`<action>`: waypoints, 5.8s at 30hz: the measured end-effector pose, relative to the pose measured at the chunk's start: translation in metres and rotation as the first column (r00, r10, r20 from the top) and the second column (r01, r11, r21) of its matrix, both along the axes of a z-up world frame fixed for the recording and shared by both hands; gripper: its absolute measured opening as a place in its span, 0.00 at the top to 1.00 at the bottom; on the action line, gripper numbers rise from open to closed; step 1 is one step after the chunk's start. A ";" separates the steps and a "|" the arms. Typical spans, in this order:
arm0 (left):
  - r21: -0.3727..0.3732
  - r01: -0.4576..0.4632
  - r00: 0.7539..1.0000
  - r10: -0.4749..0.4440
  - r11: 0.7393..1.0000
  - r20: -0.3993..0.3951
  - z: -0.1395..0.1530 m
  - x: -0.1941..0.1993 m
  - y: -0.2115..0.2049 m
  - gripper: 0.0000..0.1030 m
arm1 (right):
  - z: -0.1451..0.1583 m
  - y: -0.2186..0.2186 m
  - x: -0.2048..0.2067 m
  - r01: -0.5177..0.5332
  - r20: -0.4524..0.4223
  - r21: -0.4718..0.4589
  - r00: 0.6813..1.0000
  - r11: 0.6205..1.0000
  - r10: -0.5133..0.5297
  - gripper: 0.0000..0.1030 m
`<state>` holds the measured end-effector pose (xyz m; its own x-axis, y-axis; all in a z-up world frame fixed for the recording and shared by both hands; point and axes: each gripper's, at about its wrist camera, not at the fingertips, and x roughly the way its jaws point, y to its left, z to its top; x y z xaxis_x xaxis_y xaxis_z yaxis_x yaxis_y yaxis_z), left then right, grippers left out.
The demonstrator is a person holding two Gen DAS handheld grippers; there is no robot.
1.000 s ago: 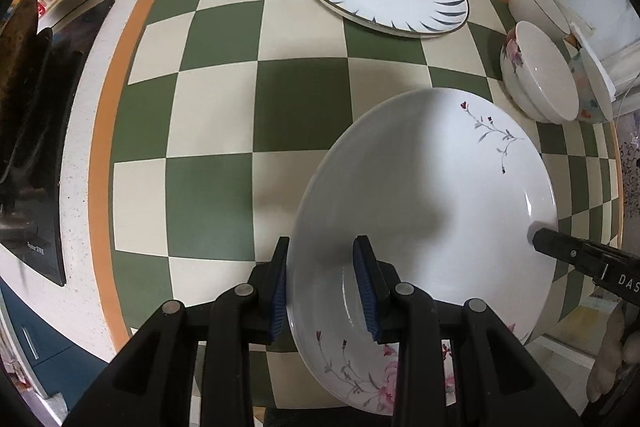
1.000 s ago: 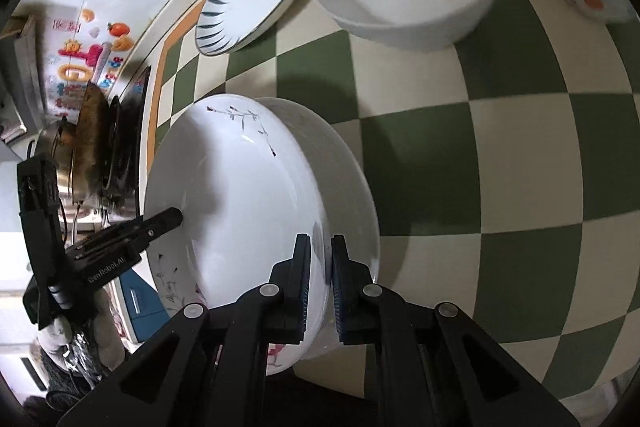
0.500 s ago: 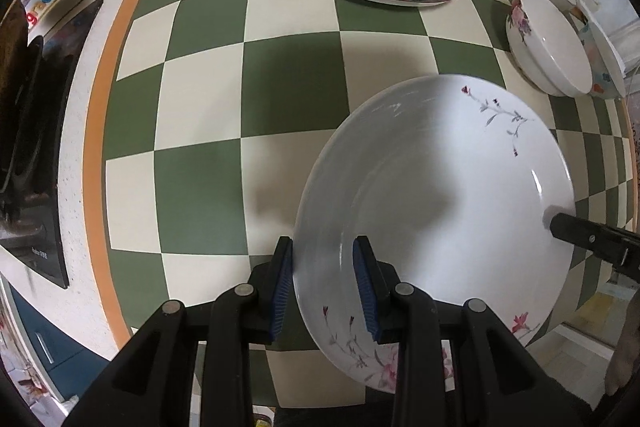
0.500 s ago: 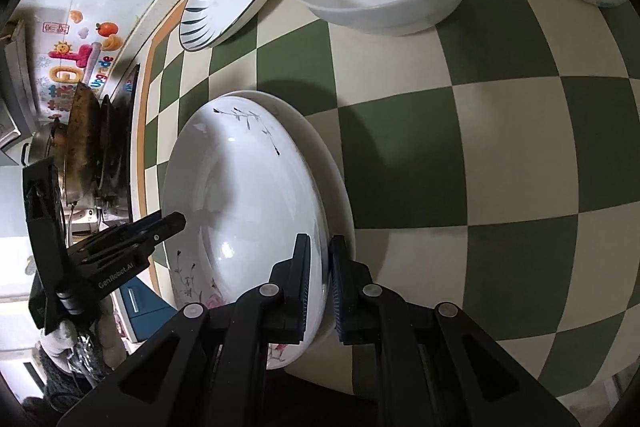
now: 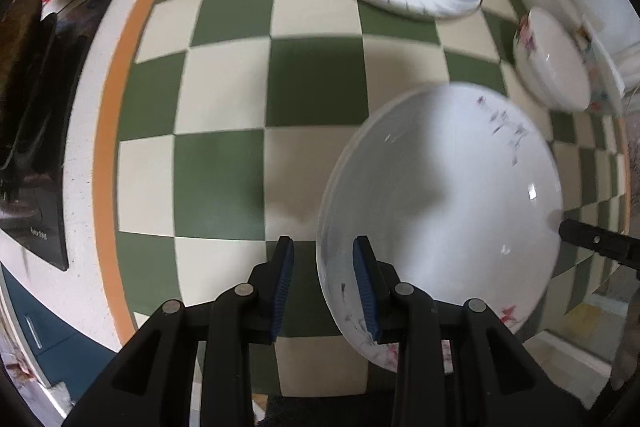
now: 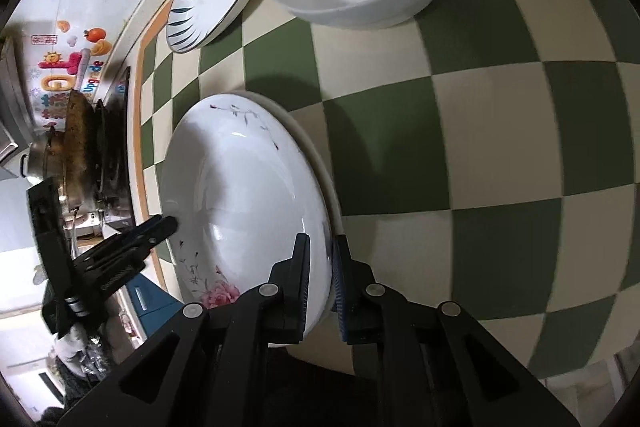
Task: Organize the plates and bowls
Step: 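Grasp the rim of the blue-striped plate with both grippers, then carry the blue-striped plate with both grippers onto the plate stack and release, then raise both grippers away from the plate stack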
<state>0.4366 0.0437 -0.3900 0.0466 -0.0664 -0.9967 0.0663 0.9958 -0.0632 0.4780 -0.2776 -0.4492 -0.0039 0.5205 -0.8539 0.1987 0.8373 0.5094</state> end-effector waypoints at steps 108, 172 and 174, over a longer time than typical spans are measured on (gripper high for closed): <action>-0.098 -0.084 0.996 0.081 0.992 -0.036 -0.007 0.001 -0.017 0.74 | 0.005 0.035 0.013 -0.148 0.087 -0.105 0.984 0.983 0.157 0.87; -0.020 -0.079 0.937 0.081 0.997 0.340 0.169 -0.125 -0.044 0.17 | 0.182 0.060 -0.121 -0.021 0.379 -0.335 0.913 0.942 0.155 0.16; -0.023 -0.074 0.928 0.077 0.997 0.363 0.178 -0.136 -0.042 0.12 | 0.197 0.064 -0.137 -0.008 0.405 -0.351 0.900 0.936 0.159 0.13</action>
